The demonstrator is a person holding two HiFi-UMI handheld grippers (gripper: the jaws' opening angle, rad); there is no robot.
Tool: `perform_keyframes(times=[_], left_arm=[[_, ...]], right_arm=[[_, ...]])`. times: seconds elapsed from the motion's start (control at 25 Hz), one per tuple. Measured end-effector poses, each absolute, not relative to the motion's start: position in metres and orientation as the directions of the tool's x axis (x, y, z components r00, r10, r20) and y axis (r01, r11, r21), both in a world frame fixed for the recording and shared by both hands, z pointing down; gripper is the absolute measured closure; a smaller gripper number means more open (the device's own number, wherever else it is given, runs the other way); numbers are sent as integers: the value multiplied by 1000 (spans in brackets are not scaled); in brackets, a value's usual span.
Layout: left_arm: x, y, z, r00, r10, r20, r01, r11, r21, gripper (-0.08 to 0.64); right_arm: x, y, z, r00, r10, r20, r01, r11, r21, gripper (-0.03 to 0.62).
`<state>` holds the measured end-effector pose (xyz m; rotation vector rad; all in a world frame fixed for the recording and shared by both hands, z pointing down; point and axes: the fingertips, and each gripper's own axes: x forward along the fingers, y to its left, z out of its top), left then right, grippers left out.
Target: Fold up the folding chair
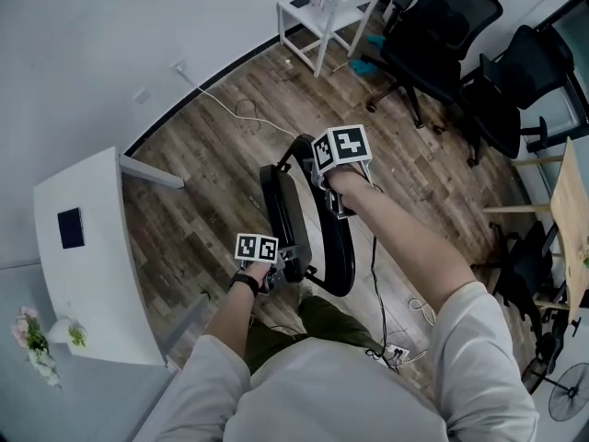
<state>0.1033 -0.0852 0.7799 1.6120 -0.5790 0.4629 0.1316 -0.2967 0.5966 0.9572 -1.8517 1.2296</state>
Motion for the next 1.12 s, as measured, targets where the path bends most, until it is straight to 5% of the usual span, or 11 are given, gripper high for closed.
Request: perform_keyframes(times=[0.16, 0.44, 0.92, 1.12], left_arm=[[123, -73, 780, 760, 102, 642, -586, -318, 745, 135], [117, -48, 790, 511, 372, 774, -392, -701, 596, 135], [143, -51, 790, 485, 318, 815, -333, -795, 508, 129], [135, -57, 776, 604, 211, 769, -449, -707, 546, 129]], right_arm=[[120, -295, 593, -482, -198, 854, -867, 253, -430, 477], [111, -292, 592, -494, -194, 848, -863, 229, -450, 462], [107, -290, 589, -508, -200, 838, -859, 193, -474, 442], [108, -290, 588, -506, -194, 841, -859, 199, -471, 443]])
